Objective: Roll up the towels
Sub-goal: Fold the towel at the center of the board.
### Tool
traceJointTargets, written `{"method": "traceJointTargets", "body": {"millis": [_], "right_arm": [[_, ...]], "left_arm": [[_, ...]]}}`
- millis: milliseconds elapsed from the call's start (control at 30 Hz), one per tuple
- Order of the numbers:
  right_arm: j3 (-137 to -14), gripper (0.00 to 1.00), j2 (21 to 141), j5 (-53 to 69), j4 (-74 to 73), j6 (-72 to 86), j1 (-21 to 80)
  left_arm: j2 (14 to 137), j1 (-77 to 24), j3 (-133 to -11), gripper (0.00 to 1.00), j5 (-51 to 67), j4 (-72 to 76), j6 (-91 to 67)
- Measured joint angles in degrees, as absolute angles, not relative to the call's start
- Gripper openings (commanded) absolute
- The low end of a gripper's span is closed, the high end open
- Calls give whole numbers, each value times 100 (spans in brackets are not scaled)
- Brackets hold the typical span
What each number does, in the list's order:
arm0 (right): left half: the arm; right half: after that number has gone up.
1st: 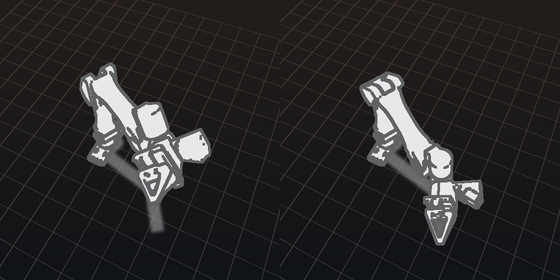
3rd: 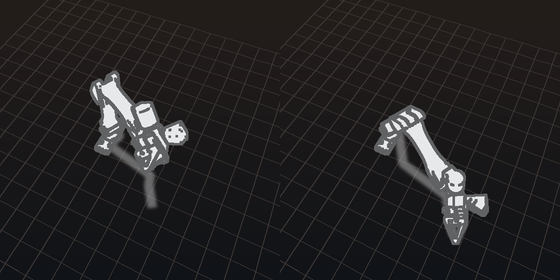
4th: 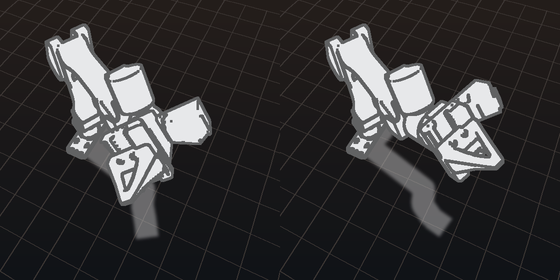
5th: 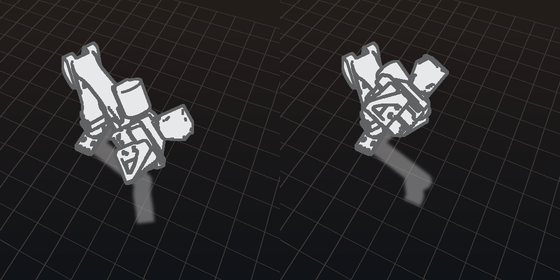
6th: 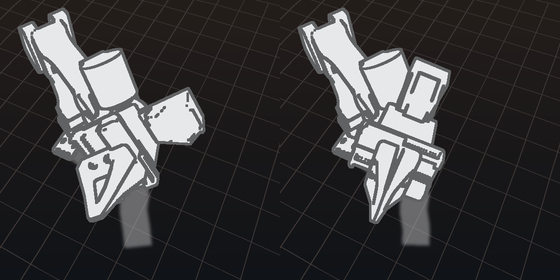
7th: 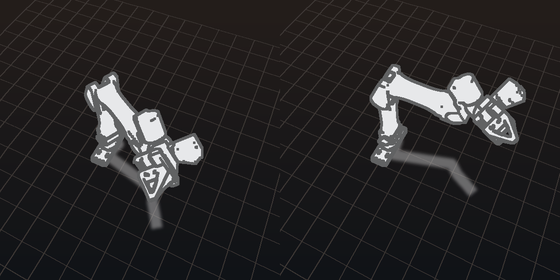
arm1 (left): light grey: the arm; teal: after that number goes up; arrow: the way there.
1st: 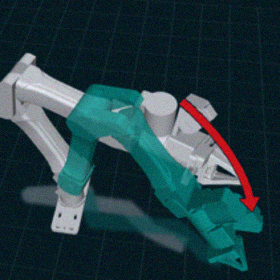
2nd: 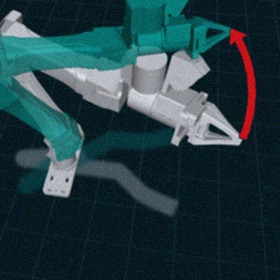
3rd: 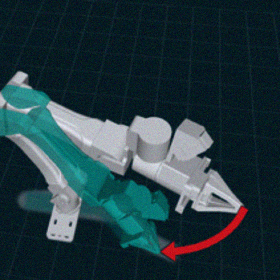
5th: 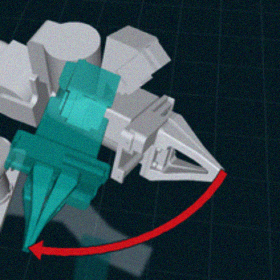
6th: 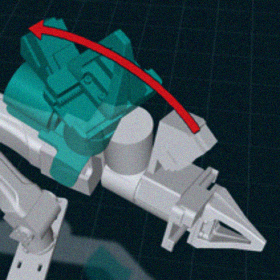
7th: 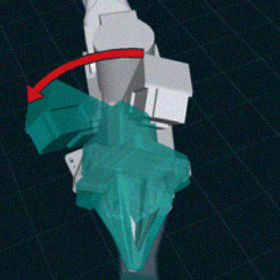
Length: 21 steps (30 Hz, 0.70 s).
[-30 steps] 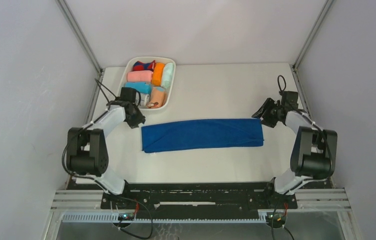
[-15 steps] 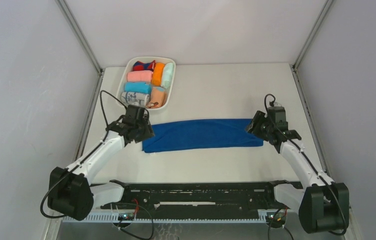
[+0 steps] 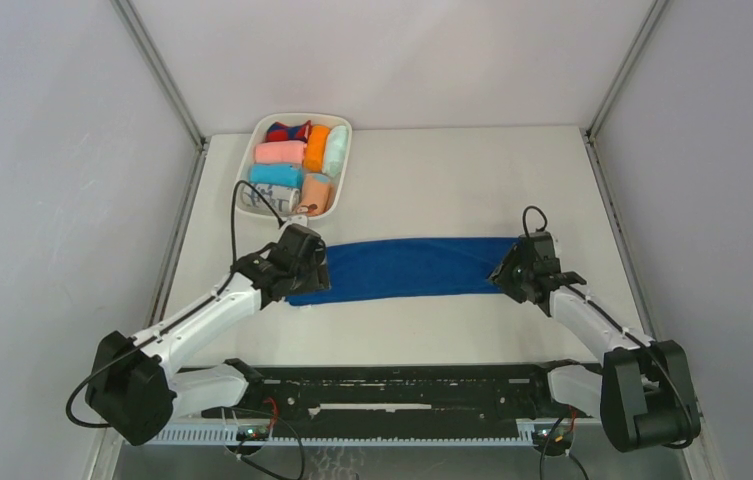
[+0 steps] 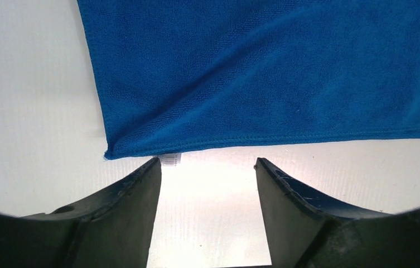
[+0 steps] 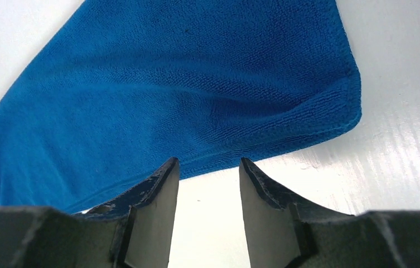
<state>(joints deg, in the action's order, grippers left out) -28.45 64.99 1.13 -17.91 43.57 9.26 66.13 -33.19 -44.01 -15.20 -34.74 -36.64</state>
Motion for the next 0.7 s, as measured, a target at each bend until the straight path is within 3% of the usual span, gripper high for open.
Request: {"method": "traceJointTargets", "body": {"millis": [700], "right_arm": [[-2661, 34, 7063, -130, -980, 4971, 1066]], "left_arm": [[6589, -3417, -4401, 70, -1678, -3354, -3535]]}}
